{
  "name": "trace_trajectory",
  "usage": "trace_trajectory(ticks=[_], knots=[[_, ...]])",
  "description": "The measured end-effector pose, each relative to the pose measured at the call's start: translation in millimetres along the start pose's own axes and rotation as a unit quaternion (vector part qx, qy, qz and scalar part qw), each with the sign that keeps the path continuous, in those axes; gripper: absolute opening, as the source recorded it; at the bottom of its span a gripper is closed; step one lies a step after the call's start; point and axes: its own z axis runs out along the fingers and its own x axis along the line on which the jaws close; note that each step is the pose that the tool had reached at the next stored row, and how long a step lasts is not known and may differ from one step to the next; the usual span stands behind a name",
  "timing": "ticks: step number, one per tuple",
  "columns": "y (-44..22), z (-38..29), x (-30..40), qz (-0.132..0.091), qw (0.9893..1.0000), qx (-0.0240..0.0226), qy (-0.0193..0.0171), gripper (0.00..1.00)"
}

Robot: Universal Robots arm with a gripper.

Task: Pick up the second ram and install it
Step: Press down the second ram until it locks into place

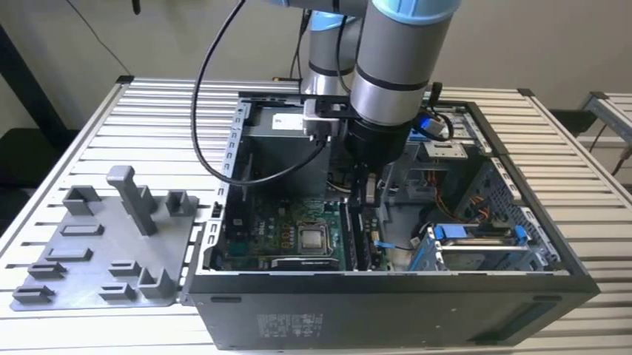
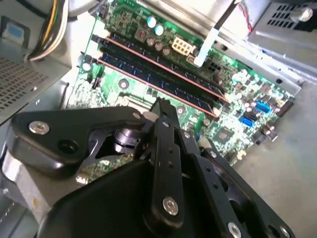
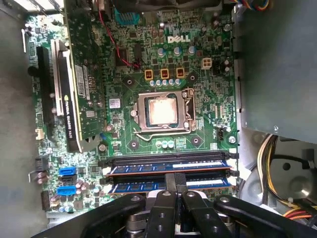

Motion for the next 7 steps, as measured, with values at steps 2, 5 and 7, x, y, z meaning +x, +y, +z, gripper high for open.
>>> trace_trajectory(ticks=[2, 5, 7], knots=[[0.0, 0.0, 0.0, 0.0, 1.0, 0.0, -0.0001, 0.11], [0.0, -0.2, 0.0, 0.0, 1.0, 0.0, 0.0001, 0.11], [0.0, -0.2, 0.0, 0.0, 1.0, 0.0, 0.0, 0.11]])
